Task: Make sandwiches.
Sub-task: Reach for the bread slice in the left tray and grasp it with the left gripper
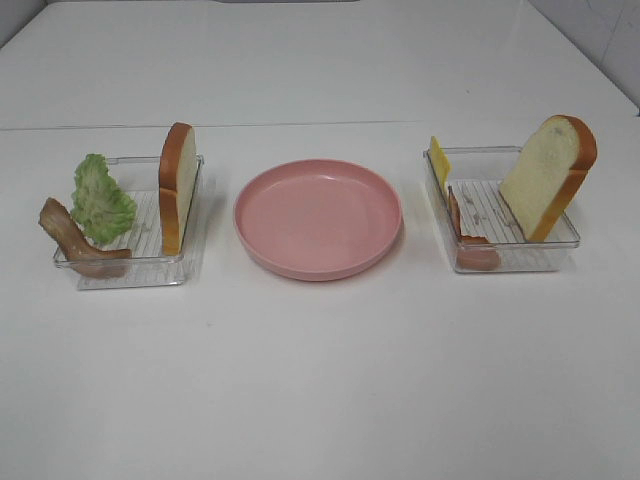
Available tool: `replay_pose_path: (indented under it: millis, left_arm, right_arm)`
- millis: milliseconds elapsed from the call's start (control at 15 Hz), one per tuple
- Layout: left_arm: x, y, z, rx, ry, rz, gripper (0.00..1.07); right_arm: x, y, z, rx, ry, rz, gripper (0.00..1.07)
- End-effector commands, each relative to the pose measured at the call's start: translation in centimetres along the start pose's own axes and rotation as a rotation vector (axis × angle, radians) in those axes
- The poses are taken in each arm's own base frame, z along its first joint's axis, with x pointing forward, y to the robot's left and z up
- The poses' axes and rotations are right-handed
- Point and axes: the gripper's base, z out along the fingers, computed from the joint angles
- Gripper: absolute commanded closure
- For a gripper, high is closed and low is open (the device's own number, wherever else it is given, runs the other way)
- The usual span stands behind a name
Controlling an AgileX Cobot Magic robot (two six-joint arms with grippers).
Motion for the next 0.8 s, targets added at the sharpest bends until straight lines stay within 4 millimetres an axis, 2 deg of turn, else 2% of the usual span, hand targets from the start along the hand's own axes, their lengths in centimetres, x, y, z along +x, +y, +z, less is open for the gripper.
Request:
replay_pose_path:
  millis: [67, 800]
  left_arm:
    - [0.07, -0.03, -0.22, -0.004, -0.026, -0.002, 0.34]
    - [0.02, -0.03, -0.24, -0.004, -0.030, -0.009, 0.34]
  right_arm:
    - [0.03, -0.01, -0.13, 0.006, -0.023, -0.005, 0.31]
    - [0.03, -0.01, -0.13, 0.006, -0.023, -0.005, 0.31]
